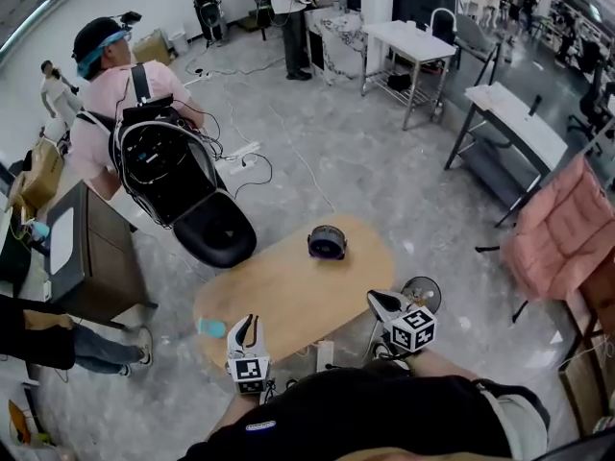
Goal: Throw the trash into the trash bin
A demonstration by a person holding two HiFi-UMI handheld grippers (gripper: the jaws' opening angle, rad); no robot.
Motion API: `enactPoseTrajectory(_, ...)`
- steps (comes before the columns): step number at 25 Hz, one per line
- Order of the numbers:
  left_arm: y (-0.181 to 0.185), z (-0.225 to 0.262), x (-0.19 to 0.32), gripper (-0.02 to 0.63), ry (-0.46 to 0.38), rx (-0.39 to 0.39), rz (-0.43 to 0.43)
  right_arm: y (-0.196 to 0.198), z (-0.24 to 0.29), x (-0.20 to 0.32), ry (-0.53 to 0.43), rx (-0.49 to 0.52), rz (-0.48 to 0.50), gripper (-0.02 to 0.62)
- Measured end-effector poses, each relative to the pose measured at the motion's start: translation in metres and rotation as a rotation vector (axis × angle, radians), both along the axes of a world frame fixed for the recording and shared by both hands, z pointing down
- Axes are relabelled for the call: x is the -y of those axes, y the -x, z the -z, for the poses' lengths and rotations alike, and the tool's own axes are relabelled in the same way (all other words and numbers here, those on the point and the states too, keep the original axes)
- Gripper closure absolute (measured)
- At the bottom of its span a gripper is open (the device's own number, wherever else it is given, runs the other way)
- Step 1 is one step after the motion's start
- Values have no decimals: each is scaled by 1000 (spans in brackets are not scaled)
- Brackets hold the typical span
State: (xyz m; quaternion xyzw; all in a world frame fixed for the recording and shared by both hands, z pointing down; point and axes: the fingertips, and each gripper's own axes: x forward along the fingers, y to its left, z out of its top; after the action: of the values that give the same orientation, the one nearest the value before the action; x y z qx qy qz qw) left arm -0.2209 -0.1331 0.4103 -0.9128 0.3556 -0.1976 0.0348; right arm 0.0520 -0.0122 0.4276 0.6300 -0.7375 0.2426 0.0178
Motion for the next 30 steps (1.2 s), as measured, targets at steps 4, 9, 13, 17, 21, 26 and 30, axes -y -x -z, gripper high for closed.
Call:
enactPoseTrajectory(4,4,13,3,596,8,-12,51,25,40,27,-62,2,107,565)
enactPoseTrajectory(9,13,31,22,604,-4,-42,80,64,70,59,-119,22,217,565)
enactPoseTrajectory(13,43,44,28,604,-30,-81,152,106,93,89,-167,43,342,565)
enactPoseTrajectory(17,91,49,14,604,-24,-125,213,164,102,98,-194,41,443,565)
enactPoseTrajectory(21,143,62,7,604,-16,-157,258,229,119,109,-219,37,535,566)
enactPoseTrajectory(26,177,89,-9,604,-8,-175,274,273,144,109,-232,30,586,566)
enactPoseTrajectory(30,201,102,-10,604,-15,-186,262,303,156,111,-240,13,595,566)
